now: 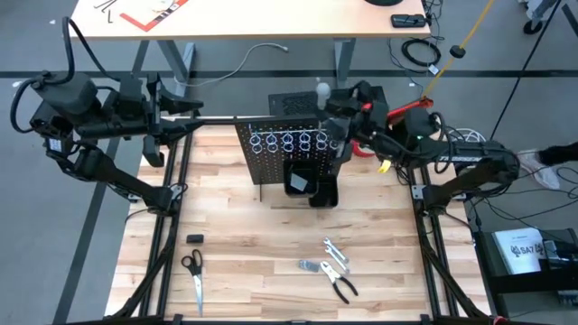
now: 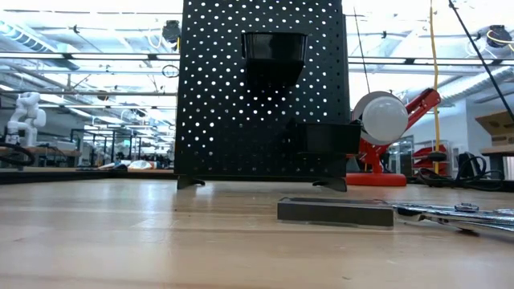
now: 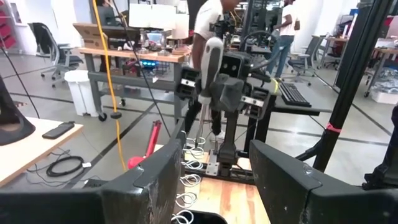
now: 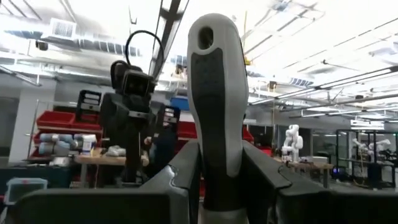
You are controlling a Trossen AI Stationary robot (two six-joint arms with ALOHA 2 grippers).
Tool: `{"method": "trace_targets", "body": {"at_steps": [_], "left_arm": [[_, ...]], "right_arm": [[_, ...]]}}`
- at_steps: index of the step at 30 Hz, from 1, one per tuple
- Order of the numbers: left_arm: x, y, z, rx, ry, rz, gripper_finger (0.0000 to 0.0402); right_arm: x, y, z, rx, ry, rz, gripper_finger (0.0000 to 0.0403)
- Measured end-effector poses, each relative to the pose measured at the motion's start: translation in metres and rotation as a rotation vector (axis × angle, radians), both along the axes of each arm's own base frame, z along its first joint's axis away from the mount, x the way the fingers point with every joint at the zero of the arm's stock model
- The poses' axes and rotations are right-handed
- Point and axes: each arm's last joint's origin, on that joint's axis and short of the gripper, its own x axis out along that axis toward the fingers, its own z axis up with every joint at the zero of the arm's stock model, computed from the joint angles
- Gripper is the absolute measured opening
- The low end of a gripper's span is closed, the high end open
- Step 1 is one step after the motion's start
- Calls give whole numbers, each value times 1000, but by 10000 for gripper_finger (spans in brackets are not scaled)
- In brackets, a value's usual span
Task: Hang tools onto peg board
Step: Hang the screwdriver on the pegboard
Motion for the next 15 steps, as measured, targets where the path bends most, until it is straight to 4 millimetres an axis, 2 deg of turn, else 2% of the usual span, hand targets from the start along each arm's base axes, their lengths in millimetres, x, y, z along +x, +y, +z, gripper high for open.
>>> {"method": "trace_targets", "body": {"at_steps": [5, 9, 15], "left_arm": [[1, 0, 0, 12, 3, 0, 199], [3, 0, -1, 13, 8, 0, 199], [9, -1, -2, 14, 18, 0, 199]], "right_arm": [[-19, 0, -7, 31, -41, -24, 74], [-16, -1, -22, 48, -20, -21, 74], [-19, 0, -19, 44, -70, -14, 74]]}}
